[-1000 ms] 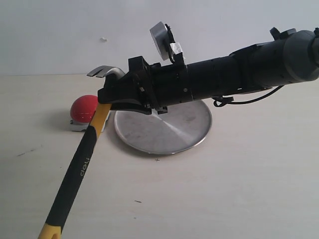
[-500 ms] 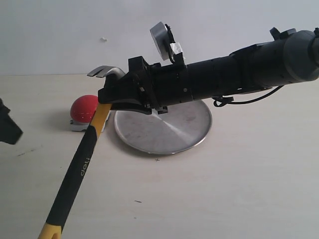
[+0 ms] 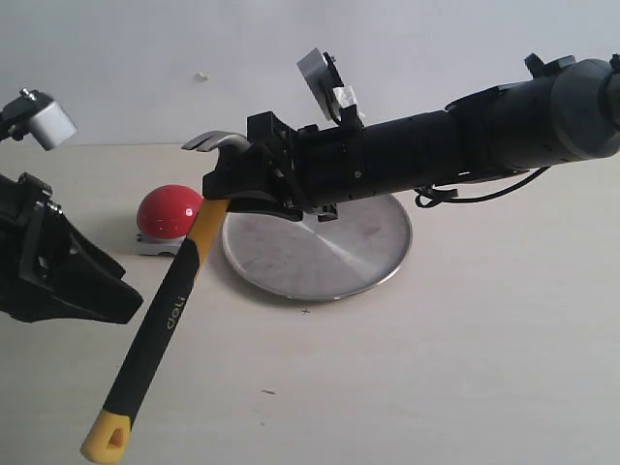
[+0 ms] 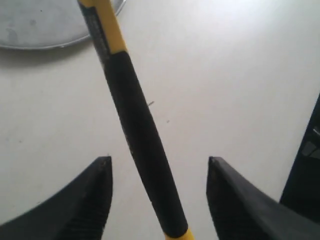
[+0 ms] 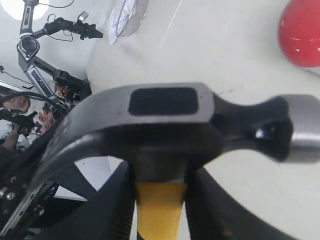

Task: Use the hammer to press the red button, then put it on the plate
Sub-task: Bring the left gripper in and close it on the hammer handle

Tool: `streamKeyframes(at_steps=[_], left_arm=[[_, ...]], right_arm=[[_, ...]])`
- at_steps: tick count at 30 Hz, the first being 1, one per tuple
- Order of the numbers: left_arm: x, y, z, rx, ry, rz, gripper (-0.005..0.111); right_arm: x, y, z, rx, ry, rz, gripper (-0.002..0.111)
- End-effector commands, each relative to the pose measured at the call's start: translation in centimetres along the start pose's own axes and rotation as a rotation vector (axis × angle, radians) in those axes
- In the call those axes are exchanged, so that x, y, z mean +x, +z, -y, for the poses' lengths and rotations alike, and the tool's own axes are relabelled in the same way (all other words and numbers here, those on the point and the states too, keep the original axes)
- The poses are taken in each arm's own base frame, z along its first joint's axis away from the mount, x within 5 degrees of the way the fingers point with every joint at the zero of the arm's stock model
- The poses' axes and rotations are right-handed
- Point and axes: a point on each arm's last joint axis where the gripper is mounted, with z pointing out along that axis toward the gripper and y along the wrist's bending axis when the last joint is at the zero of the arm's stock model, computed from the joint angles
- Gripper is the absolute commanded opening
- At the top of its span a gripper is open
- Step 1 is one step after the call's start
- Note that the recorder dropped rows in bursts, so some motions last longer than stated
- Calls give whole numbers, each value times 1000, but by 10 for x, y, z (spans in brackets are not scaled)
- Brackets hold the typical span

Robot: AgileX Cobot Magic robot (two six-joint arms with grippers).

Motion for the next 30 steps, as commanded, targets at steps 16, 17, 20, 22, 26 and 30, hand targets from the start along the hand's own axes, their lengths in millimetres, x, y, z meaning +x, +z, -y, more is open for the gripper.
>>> streamKeyframes(at_steps=[16,17,20,22,26,30], left_arm=[[8,26,5,-53,-41,74,64],[7,28,6,-64,-31,75,64],[4,31,6,-104,-18,93,64],[3,31,5,-106,-21,97,64],[4,33,4,-104,-32,89,64],[8,47,-5,-82,-72,47,64]], right_arm=[[-7,-2,-8,-37,18,45,0],[-7,-2,-8,-37,18,45,0],[-7,-2,-8,-37,18,45,0],[-7,-2,-8,-37,18,45,0],[-7,-2,-8,-37,18,45,0],[-7,-2,-8,-37,18,45,0]])
